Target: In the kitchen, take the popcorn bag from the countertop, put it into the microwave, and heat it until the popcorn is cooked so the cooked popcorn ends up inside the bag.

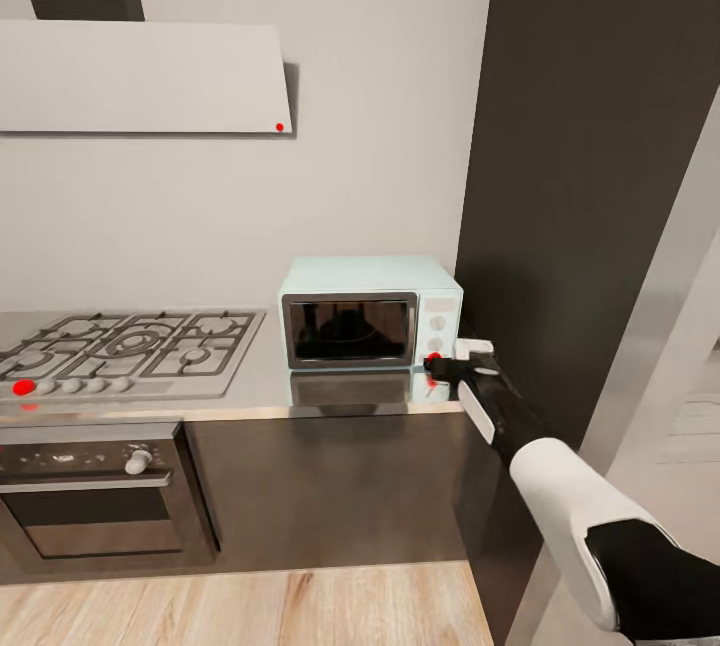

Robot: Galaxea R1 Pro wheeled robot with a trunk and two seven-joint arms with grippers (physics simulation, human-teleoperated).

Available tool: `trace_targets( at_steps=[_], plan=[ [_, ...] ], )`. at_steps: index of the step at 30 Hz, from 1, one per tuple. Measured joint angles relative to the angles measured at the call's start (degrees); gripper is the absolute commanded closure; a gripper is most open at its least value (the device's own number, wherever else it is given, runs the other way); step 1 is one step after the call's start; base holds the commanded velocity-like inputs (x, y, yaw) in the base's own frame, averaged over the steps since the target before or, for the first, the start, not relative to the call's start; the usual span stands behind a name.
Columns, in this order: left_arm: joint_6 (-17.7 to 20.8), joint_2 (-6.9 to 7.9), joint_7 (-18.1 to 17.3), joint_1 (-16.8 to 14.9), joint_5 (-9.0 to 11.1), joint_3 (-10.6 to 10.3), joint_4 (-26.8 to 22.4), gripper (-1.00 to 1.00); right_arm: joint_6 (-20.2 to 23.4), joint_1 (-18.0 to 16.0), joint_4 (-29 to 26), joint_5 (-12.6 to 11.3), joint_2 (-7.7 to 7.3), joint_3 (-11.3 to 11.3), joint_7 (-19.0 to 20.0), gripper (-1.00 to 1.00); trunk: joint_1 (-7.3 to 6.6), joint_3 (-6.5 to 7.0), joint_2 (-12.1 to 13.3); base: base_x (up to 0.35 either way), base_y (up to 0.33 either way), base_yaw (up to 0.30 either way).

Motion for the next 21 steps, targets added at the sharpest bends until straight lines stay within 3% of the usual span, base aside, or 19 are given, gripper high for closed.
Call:
trace_targets(
  at_steps=[6,13,17,21],
  plan=[
    [0.0,-0.01,0.0,0.0,-0.3,0.0,0.0,-1.0,-5.1,0.0,0.3,-0.3,0.05,-0.4,0.0,-1.0,0.0,0.0,0.0,0.0,0.0,0.0],
    [0.0,-0.01,0.0,0.0,-0.2,0.0,0.0,-1.0,-6.9,0.1,4.8,-0.1,-0.45,-0.2,1.8,-1.0,0.0,0.0,0.0,0.0,0.0,0.0],
    [0.0,0.01,0.0,0.0,-0.2,0.0,0.0,-1.0,-12.4,0.3,8.8,2.3,-0.53,0.0,2.9,-1.0,0.0,0.0,0.0,0.0,0.0,0.0],
    [0.0,-0.01,0.0,0.0,-0.1,0.0,0.0,-1.0,-14.9,0.4,13.2,3.6,-0.62,0.0,3.0,-1.0,0.0,0.0,0.0,0.0,0.0,0.0]
  ],
)
